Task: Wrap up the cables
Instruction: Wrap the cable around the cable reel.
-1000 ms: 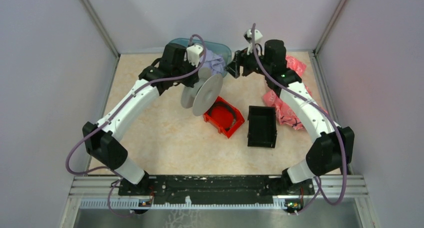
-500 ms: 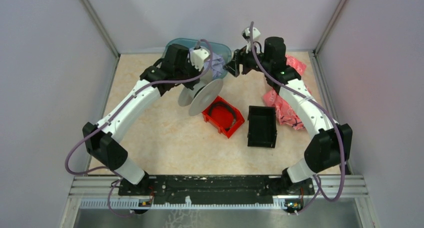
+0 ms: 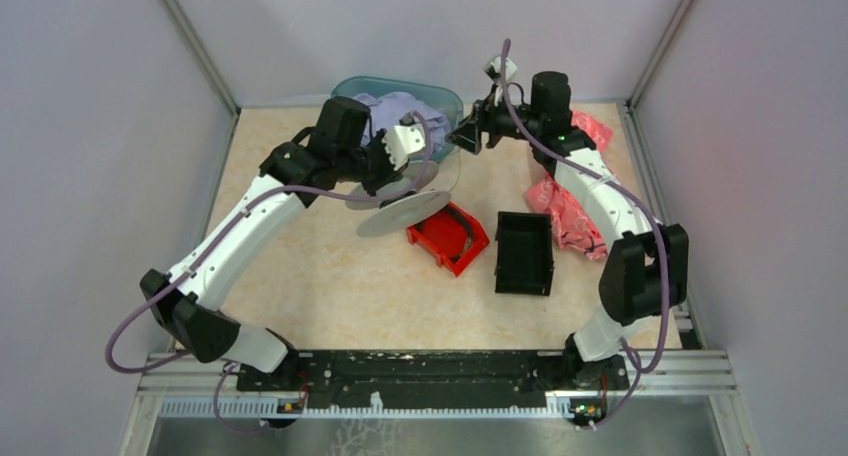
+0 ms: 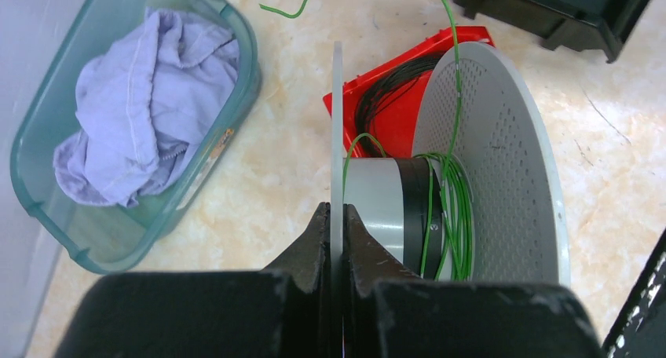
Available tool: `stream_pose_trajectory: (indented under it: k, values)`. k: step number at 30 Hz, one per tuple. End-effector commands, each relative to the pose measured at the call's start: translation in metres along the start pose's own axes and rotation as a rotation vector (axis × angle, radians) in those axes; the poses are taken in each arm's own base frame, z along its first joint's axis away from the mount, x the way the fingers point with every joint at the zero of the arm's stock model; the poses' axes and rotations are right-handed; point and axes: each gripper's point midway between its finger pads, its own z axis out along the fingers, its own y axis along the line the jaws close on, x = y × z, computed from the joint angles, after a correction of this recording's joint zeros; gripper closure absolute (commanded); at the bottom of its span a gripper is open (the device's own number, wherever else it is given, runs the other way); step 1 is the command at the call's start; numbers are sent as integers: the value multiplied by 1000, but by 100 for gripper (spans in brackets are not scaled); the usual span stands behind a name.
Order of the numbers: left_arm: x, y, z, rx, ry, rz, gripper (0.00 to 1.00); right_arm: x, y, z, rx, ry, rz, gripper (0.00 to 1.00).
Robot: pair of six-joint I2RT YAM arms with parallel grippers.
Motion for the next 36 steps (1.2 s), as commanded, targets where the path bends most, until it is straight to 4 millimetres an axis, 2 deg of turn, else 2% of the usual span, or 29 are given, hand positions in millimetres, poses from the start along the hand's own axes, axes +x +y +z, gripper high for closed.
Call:
stream_pose_trajectory:
  k: [1, 4, 7, 11, 16, 19, 24, 29, 36]
  values:
    - [-21, -20, -22, 93, -109, 124, 100, -11, 13, -15, -234, -53, -48, 37]
    - [-21, -31, -28, 151, -126, 154, 100, -7, 17, -32, -351, -45, -73, 37]
    - [-20, -42, -30, 204, -133, 167, 100, 11, 11, -35, -392, -9, -80, 37]
    - [-18, -46, -28, 229, -132, 162, 100, 20, 6, -38, -333, 34, -101, 36]
    - [-18, -49, -26, 246, -138, 155, 100, 15, 19, -54, -278, 36, -158, 36]
    - [-18, -50, -25, 253, -137, 148, 100, 16, 17, -58, -219, 47, -148, 38]
    - [-18, -51, -23, 256, -141, 148, 100, 22, 10, -59, -151, 81, -65, 43]
    - [-20, -51, -23, 258, -146, 149, 100, 30, 6, -54, -108, 128, 43, 40]
    - [-20, -48, -21, 246, -144, 150, 100, 48, 24, -46, -147, 196, 151, 35]
